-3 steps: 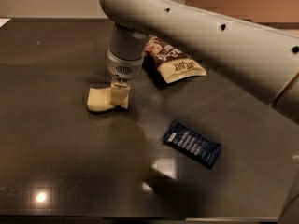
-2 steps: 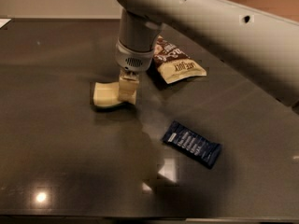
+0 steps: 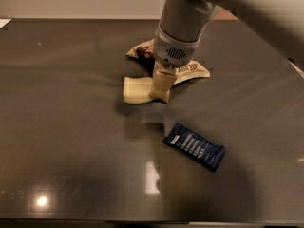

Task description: Move sponge near rxbar blueberry

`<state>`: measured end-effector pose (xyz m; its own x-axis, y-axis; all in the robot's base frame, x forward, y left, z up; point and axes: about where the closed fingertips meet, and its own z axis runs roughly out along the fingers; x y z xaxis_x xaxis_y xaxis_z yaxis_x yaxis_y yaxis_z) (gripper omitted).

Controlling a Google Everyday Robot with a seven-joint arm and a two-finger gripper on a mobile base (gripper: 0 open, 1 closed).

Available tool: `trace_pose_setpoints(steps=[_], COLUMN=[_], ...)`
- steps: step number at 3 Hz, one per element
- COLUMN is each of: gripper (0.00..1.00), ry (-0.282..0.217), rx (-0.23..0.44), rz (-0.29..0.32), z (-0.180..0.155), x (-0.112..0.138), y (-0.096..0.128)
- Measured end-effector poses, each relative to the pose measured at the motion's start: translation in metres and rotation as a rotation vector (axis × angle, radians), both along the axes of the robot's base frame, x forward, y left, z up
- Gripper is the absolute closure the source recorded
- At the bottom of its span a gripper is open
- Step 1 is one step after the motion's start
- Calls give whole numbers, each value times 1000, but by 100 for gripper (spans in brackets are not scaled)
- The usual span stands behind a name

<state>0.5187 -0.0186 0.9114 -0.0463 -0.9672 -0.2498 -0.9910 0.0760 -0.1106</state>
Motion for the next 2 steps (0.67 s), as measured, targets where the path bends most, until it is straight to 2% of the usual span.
trace_pose_setpoints(steps=[1, 2], gripper=[85, 61], ry=[2, 15], rx=[-15, -41], rz=[-39, -64], z=[4, -2], x=[-14, -30], y=[-39, -71])
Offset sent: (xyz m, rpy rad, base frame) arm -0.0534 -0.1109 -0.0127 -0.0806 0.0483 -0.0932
